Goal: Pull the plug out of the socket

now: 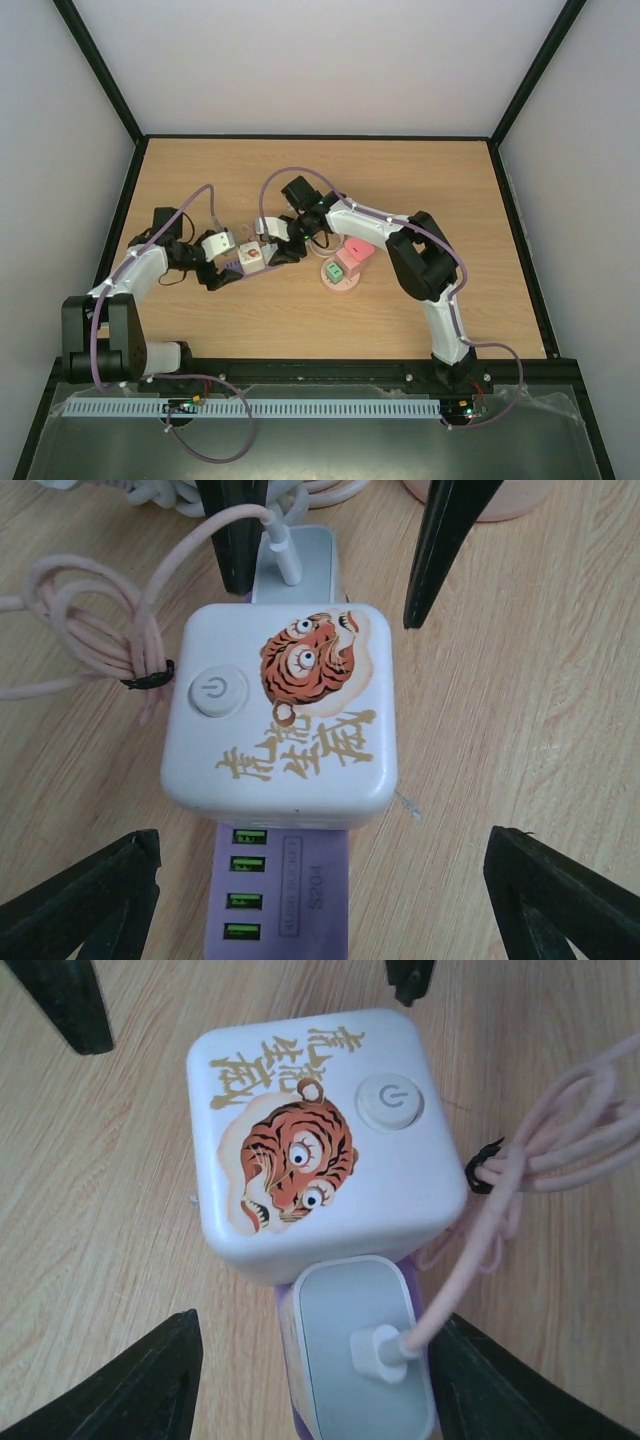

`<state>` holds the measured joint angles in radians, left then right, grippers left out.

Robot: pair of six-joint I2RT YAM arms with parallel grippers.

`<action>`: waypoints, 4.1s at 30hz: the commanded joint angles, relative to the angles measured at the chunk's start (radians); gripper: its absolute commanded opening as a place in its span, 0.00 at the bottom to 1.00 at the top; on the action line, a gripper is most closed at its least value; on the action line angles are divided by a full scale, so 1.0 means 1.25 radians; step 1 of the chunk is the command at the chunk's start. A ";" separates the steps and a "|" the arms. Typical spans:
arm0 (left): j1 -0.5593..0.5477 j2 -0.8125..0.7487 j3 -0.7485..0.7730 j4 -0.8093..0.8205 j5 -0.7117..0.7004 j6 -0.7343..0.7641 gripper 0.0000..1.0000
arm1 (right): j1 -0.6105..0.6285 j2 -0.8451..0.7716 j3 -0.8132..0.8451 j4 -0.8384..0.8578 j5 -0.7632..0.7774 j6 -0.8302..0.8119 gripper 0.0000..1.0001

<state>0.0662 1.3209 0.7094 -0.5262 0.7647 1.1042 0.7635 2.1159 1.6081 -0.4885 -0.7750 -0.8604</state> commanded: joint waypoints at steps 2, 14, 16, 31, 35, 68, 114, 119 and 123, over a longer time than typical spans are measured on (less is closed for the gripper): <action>0.003 -0.013 -0.017 0.011 0.042 0.035 0.89 | 0.016 0.028 0.023 -0.003 0.005 0.005 0.56; -0.031 -0.001 -0.022 0.074 0.041 0.019 0.88 | 0.026 -0.011 -0.102 0.140 0.031 0.084 0.37; -0.040 0.010 -0.016 0.077 0.041 0.016 0.89 | 0.028 -0.015 -0.118 0.155 0.038 0.091 0.33; -0.091 0.041 -0.011 0.104 0.031 -0.019 0.72 | 0.037 -0.016 -0.157 0.189 0.032 0.118 0.21; -0.090 0.030 -0.009 0.107 0.026 -0.025 0.60 | 0.038 -0.013 -0.157 0.191 0.030 0.121 0.17; -0.047 -0.041 0.053 0.024 0.115 -0.028 0.38 | 0.038 0.021 -0.154 0.185 0.057 0.135 0.04; 0.244 0.128 0.505 -0.075 -0.189 -0.092 0.39 | 0.028 -0.274 -0.187 0.221 0.147 0.311 0.98; 0.201 0.161 0.518 0.006 -0.339 -0.092 0.39 | 0.020 -0.369 -0.237 0.232 0.175 0.355 0.98; 0.154 0.212 0.550 0.027 -0.462 -0.079 0.40 | 0.010 -0.426 -0.278 0.241 0.186 0.385 0.98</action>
<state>0.3054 1.5375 1.3361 -0.5716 0.3679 1.0073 0.7906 1.6524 1.3102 -0.2138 -0.5823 -0.4404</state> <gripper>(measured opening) 0.620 0.984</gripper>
